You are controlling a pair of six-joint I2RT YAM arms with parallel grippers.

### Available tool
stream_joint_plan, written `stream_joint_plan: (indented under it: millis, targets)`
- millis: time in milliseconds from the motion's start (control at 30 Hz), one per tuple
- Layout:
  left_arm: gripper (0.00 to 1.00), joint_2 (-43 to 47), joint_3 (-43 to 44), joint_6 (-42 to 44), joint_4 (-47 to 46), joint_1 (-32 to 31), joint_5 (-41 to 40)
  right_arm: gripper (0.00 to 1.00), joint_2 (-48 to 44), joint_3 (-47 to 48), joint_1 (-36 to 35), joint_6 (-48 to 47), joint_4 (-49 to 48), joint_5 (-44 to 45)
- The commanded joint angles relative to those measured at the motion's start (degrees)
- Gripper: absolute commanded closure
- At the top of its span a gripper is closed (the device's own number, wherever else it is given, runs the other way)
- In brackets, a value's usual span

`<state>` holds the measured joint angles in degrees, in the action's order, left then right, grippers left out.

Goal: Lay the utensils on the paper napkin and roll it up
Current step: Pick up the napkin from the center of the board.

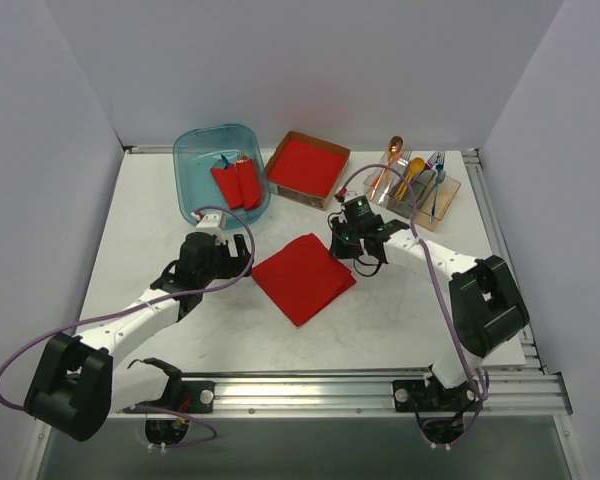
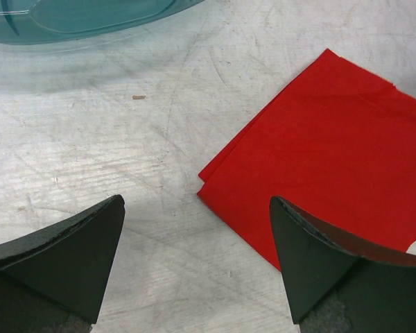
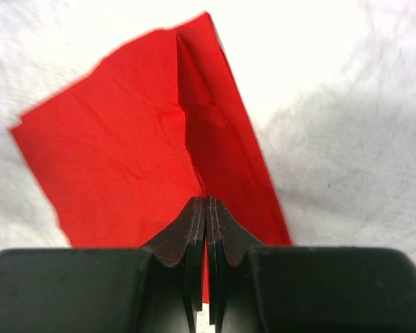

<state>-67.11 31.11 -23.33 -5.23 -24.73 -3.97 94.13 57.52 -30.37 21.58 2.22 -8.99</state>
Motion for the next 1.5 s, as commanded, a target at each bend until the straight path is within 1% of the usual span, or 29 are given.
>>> stream_joint_plan:
  millis: [0,167,367,467,633,767,867,900,967,1067,1133,1200,1233,1267,1300,1333,1400,1467]
  targets:
    - [0.05,1.5,2.3,0.0,-1.8,-0.2,-0.6,1.00,-3.9,5.4,0.1,-0.7,3.7,1.6]
    - [0.05,2.2,2.2,0.0,-1.5,-0.2,-0.6,1.00,-5.3,11.0,2.5,-1.4,6.8,4.2]
    - [0.05,2.7,2.2,0.0,-1.4,-0.2,-0.7,1.00,-7.0,13.8,5.6,-1.7,8.2,6.2]
    - [0.05,2.8,2.2,0.0,-1.4,-0.2,-0.6,1.00,-8.0,13.4,6.7,-1.4,7.4,6.2]
    - [0.06,2.8,2.2,-0.1,-1.5,-0.2,0.1,1.00,-4.3,13.6,6.8,-2.3,9.2,3.2]
    - [0.05,2.1,1.8,-1.5,-2.7,-0.2,2.2,1.00,-3.4,11.0,6.9,-1.3,6.7,1.8]
    - [0.06,1.5,2.7,-5.7,-1.8,-0.3,3.3,1.00,-3.1,10.7,6.8,-1.4,6.4,1.8]
    - [0.06,1.5,3.1,-8.4,-1.4,-0.4,3.2,1.00,-3.0,10.7,6.8,-1.4,6.3,1.8]
    - [0.06,1.3,4.9,-11.7,1.5,-0.4,2.6,1.00,-2.8,10.8,6.8,-1.5,6.1,1.8]
    - [0.06,0.3,7.8,-20.5,5.1,-0.5,2.8,1.00,-2.4,10.9,6.8,-1.6,6.0,1.8]
    - [0.06,-0.4,8.3,-24.4,5.1,-0.7,4.0,1.00,-2.4,10.9,6.9,-1.6,6.0,1.8]
    - [0.06,-1.6,8.7,-32.1,5.1,-1.3,4.0,1.00,-2.5,10.6,7.1,-1.6,5.9,1.9]
    - [0.06,-2.8,9.3,-34.7,7.5,-2.0,4.0,1.00,-2.6,10.4,7.3,-1.6,5.8,1.8]
    - [0.06,-3.7,9.8,-38.9,7.6,-2.8,3.8,1.00,-2.6,10.2,7.3,-1.6,5.7,1.8]
    - [0.06,-4.6,10.5,-41.6,8.4,-3.6,1.4,1.00,-2.8,10.2,7.4,-1.6,5.6,1.7]
    - [0.06,-6.6,11.2,-44.1,11.1,-4.4,0.7,1.00,-2.9,10.1,7.5,-1.6,5.6,1.7]
    - [0.06,-8.1,11.8,-47.1,9.3,-6.4,0.8,1.00,-2.9,10.0,7.8,-1.6,5.3,1.5]
    - [0.05,-9.3,11.9,-51.7,9.3,-8.9,-0.6,1.00,-2.8,10.0,7.9,-1.5,5.2,1.4]
